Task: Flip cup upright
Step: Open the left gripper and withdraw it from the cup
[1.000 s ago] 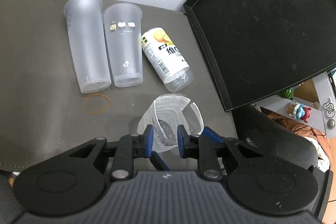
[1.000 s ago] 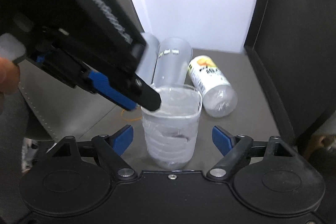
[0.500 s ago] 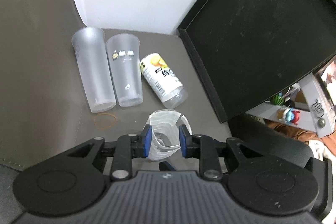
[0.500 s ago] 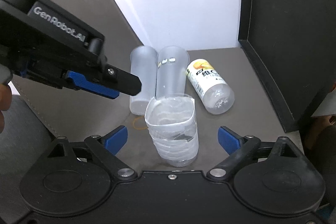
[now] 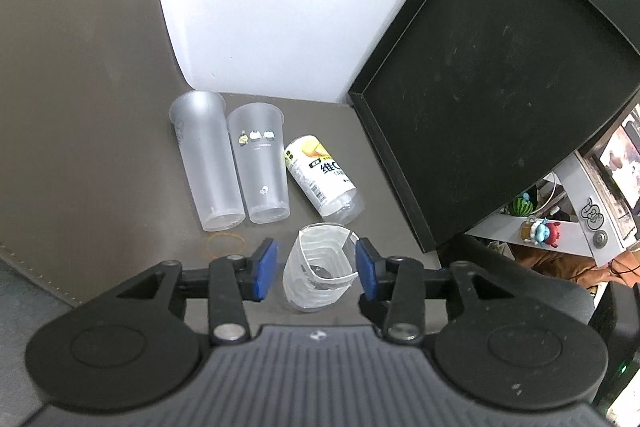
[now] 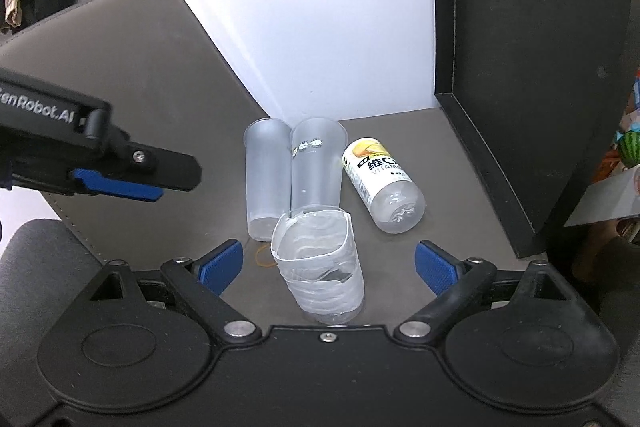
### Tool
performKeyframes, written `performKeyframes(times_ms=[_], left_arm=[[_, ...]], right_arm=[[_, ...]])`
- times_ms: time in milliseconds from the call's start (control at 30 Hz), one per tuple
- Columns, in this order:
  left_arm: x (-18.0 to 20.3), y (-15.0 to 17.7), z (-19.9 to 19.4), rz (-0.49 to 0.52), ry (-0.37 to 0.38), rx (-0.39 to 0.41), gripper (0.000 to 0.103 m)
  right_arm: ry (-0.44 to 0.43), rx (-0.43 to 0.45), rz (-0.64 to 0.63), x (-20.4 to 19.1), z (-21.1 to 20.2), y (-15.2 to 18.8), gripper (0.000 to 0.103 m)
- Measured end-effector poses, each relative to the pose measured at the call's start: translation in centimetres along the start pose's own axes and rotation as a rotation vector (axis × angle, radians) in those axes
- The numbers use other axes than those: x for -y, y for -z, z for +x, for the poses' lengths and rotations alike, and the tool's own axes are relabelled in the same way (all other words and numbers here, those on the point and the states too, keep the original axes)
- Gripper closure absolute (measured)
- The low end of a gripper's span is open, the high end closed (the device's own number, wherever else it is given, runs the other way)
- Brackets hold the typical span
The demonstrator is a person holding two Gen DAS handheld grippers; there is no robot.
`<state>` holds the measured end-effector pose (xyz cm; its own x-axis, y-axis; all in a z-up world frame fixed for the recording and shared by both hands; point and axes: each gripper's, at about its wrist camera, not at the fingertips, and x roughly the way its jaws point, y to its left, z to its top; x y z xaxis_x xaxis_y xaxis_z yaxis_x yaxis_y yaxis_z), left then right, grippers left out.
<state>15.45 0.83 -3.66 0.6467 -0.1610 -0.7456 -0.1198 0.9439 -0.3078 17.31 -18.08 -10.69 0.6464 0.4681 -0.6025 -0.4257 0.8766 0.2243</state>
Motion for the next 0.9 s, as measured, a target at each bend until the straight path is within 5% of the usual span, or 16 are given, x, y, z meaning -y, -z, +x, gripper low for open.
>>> performKeyframes(times_ms=[400, 900], left_arm=[[-0.3, 1.8, -3.0, 0.005, -0.039, 0.045, 0.033], [-0.4, 3.8, -4.8, -0.034, -0.083, 0.063, 0.016]], right_arm=[[0.046, 0.028, 0.038, 0.9, -3.8, -0.3, 0.005], [0.070, 0.009, 0.063, 1.4, -6.7, -0.8, 0.000]])
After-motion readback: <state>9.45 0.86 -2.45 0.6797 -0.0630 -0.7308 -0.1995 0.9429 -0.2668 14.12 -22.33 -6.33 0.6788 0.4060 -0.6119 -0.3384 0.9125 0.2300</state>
